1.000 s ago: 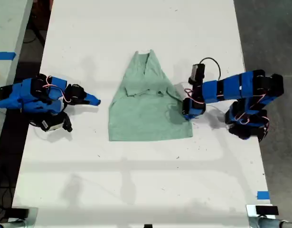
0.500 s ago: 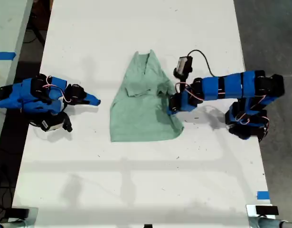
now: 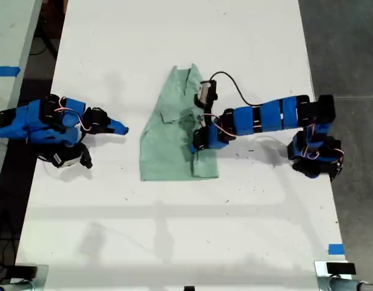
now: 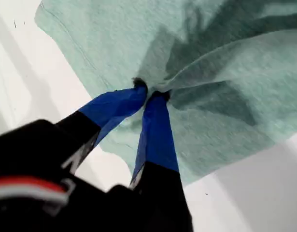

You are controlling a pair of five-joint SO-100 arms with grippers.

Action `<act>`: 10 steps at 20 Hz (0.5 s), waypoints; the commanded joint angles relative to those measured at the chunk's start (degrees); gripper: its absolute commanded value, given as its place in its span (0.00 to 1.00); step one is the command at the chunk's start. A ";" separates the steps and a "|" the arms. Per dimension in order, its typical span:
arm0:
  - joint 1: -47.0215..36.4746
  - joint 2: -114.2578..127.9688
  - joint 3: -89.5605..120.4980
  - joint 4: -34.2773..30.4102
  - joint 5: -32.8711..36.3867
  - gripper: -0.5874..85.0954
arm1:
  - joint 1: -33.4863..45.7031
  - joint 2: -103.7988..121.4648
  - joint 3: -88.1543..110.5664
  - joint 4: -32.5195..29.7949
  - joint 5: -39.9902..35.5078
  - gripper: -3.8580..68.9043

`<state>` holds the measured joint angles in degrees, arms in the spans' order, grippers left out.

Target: Fold t shirt

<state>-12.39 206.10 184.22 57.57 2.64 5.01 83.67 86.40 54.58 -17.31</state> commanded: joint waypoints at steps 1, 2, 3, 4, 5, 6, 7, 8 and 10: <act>-0.09 0.53 -0.26 0.26 -0.79 0.01 | -1.14 1.67 -7.12 4.57 -0.70 0.26; -0.09 0.53 -0.26 0.26 -0.79 0.01 | -0.97 3.08 -7.29 6.33 -0.53 0.29; -0.09 0.53 -0.26 0.26 -0.79 0.01 | -0.79 4.83 -7.29 8.44 -0.18 0.31; -0.09 0.53 -0.26 0.26 -0.79 0.01 | -0.44 6.86 -6.94 11.16 0.35 0.35; -0.09 0.53 -0.26 0.26 -0.79 0.01 | 0.00 9.32 -6.06 14.33 1.14 0.39; -0.09 0.53 -0.26 0.26 -0.79 0.01 | 0.62 12.57 -3.69 16.44 2.02 0.40; -0.09 0.53 -0.26 0.26 -0.79 0.01 | 1.58 17.23 0.97 17.14 2.81 0.40; -0.09 0.53 -0.26 0.26 -0.79 0.01 | 2.55 22.41 6.86 17.05 3.52 0.34; -0.09 0.53 -0.26 0.26 -0.79 0.01 | 4.66 35.42 22.85 13.62 4.66 0.07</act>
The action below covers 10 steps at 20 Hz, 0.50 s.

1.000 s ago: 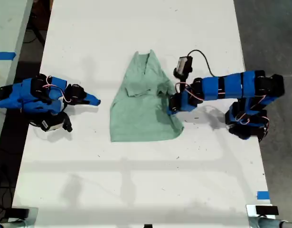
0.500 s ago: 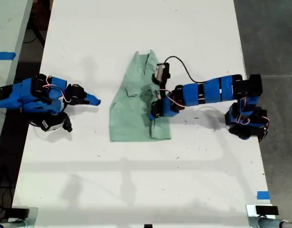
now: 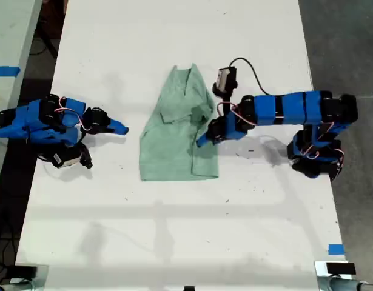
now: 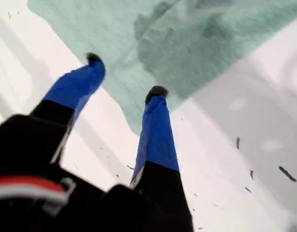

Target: Fold t shirt

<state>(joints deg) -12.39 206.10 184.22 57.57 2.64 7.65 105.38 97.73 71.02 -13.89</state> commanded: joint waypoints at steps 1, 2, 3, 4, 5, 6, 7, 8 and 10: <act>-0.09 0.53 -0.26 0.26 -0.79 0.01 | 2.81 21.09 20.39 -5.54 1.41 0.07; -0.09 0.53 -0.26 0.26 -0.79 0.01 | 3.78 28.48 28.65 -7.47 1.76 0.07; -0.09 0.53 -0.26 0.26 -0.79 0.01 | 4.75 35.95 36.39 -8.70 1.85 0.07; -0.09 0.53 -0.26 0.26 -0.79 0.01 | 5.36 43.59 43.15 -9.23 1.76 0.07; -0.09 0.53 -0.26 0.26 -0.79 0.01 | 5.62 50.27 48.87 -9.23 1.67 0.07; -0.18 0.53 -0.26 0.26 -0.79 0.01 | 5.54 55.55 53.00 -8.79 1.49 0.07; -0.18 0.53 -0.26 0.26 -0.79 0.01 | 5.27 58.97 56.16 -8.35 1.49 0.07; -0.18 0.53 -0.26 0.26 -0.79 0.01 | 5.10 61.17 58.89 -8.61 1.32 0.07; -0.18 0.53 -0.26 0.26 -0.79 0.01 | 5.10 64.42 64.60 -11.25 -0.35 0.07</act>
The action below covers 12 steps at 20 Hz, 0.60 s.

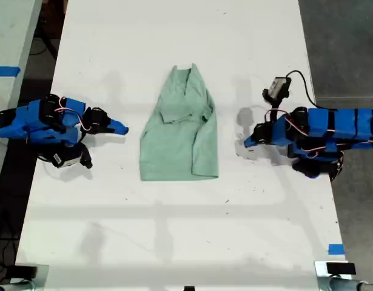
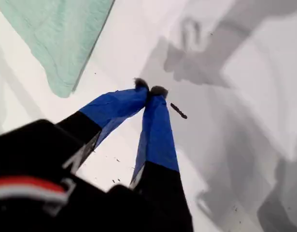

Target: Fold t shirt

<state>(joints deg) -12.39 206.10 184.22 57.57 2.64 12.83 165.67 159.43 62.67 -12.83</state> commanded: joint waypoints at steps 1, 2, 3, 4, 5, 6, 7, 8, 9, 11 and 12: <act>-0.09 0.53 -0.26 0.26 -0.79 0.01 | -0.09 7.21 7.56 -4.48 -1.32 0.07; 0.00 0.53 -0.26 0.26 -0.79 0.01 | -0.18 14.06 13.18 -4.22 0.53 0.07; 0.00 0.53 -0.26 0.18 -0.79 0.01 | -0.35 27.86 17.23 3.16 2.29 0.07; 0.00 0.53 -0.26 0.18 -0.79 0.01 | -1.49 36.04 18.02 12.57 5.10 0.07; 0.09 0.53 -0.26 0.09 -0.88 0.01 | -1.41 35.42 17.58 13.36 6.06 0.07; 0.09 0.53 -0.26 0.18 -0.97 0.01 | -1.05 35.51 18.28 12.13 5.54 0.07; 0.09 0.53 -0.26 0.26 -1.05 0.01 | -0.97 35.51 18.19 12.30 5.89 0.07; 0.26 0.53 -0.26 0.18 -1.23 0.01 | -0.79 35.51 18.19 12.57 6.42 0.07; 0.09 0.53 -0.26 0.18 -1.05 0.01 | -0.88 35.51 18.19 12.66 6.94 0.07; -0.09 0.53 -0.26 0.09 -0.97 0.01 | -0.79 35.51 18.19 12.92 7.38 0.07; 0.00 0.53 -0.26 0.09 -1.05 0.01 | -0.79 35.51 18.19 12.92 7.56 0.07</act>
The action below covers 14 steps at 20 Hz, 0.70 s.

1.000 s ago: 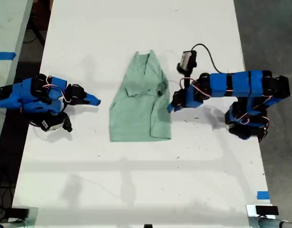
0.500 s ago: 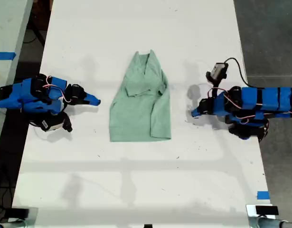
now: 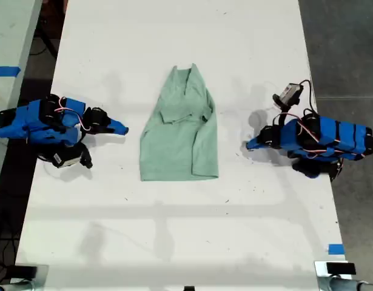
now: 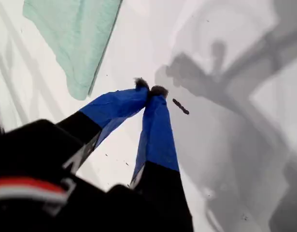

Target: Fold t shirt

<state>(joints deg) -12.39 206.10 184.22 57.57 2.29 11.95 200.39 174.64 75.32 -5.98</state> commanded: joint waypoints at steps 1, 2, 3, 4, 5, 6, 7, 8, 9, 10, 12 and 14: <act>0.09 0.53 -0.26 0.09 -0.70 0.01 | 0.09 0.79 2.99 0.35 0.70 0.07; 0.09 0.53 -0.26 0.09 -0.79 0.01 | 0.09 0.79 2.99 0.35 0.88 0.07; 0.09 0.53 -0.26 0.09 -0.79 0.01 | 0.09 0.79 2.99 0.35 0.97 0.07; 0.09 0.53 -0.26 0.09 -0.79 0.01 | 0.09 0.79 2.99 0.44 1.05 0.07; 0.09 0.53 -0.26 0.09 -0.79 0.01 | 0.09 0.79 2.99 0.44 1.14 0.07; 0.09 0.53 -0.26 0.09 -0.79 0.01 | 0.09 0.79 2.99 0.44 1.14 0.07; 0.00 0.53 -0.26 0.09 -0.79 0.01 | 0.09 0.79 2.99 0.44 1.14 0.07; 0.00 0.53 -0.26 0.09 -0.79 0.01 | 0.09 0.79 2.99 0.44 1.14 0.07; 0.00 0.53 -0.26 0.09 -0.79 0.01 | 0.09 0.79 2.99 0.44 1.14 0.07; 0.00 0.53 -0.26 0.09 -0.70 0.01 | 0.09 0.79 2.99 0.44 1.23 0.07; 0.00 0.53 -0.26 0.09 -0.70 0.01 | 0.09 0.79 2.99 0.44 1.32 0.07; 0.00 0.53 -0.26 0.09 -0.79 0.01 | 0.09 0.79 2.99 0.53 1.32 0.07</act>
<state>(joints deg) -12.39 206.10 184.22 57.57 2.29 11.95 200.39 174.81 75.32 -5.36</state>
